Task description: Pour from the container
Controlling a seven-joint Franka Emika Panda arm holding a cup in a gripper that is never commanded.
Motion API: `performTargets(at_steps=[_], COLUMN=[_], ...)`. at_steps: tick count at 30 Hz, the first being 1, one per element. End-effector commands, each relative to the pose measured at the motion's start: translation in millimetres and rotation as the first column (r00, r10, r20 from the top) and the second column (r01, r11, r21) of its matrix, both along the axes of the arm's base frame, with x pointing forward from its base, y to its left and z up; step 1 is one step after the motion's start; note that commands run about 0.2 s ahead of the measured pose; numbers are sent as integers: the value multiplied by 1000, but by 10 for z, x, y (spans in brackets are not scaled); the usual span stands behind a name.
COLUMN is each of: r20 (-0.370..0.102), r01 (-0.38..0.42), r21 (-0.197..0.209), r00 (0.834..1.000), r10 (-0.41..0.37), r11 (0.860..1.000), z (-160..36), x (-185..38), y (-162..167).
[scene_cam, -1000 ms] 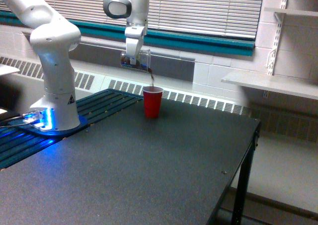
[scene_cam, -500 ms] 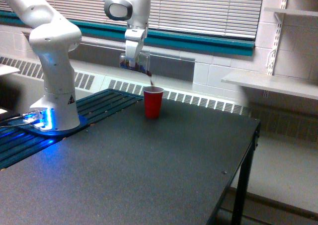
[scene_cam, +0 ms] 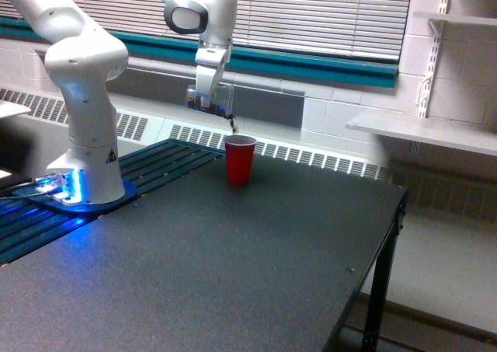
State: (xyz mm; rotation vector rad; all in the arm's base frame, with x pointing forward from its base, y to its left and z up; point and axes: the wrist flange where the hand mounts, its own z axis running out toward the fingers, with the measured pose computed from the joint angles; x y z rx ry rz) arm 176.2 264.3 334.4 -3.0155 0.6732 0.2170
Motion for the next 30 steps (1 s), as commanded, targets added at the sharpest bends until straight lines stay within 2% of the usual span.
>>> performTargets(at_steps=[1,30], r20=[-15,-45], r01=[-24,-38], r21=[8,21], r00=[1000,998], r10=[24,39], r11=[1000,999], z=[-6,-58], x=[7,83], y=[10,40])
